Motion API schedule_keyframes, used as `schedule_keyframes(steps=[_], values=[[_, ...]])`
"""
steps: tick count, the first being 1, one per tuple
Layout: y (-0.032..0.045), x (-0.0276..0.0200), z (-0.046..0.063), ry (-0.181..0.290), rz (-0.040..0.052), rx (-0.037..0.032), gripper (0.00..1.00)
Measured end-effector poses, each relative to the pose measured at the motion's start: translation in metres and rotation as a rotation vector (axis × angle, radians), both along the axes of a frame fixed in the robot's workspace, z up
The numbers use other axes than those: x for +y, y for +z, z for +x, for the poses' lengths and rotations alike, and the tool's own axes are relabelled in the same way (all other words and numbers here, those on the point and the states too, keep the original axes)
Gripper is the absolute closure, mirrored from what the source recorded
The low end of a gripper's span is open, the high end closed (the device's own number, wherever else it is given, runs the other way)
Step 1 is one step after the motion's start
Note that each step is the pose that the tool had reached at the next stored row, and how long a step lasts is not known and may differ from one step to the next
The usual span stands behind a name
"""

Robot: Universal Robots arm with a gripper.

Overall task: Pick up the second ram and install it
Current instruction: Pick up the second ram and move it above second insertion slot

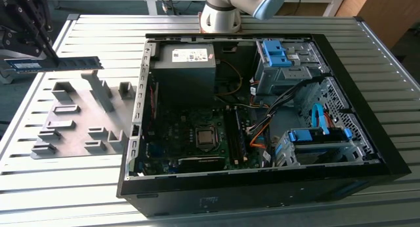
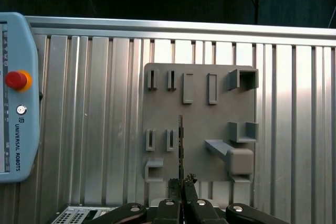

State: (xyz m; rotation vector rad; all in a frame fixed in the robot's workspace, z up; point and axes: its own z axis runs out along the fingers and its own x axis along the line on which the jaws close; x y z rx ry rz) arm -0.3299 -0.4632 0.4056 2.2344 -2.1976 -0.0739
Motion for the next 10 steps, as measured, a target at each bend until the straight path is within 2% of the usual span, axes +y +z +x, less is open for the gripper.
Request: schedule_keyframes(steps=[10], values=[[0.0000,0.0000,0.0029,0.000,0.0001,0.0000,0.86]])
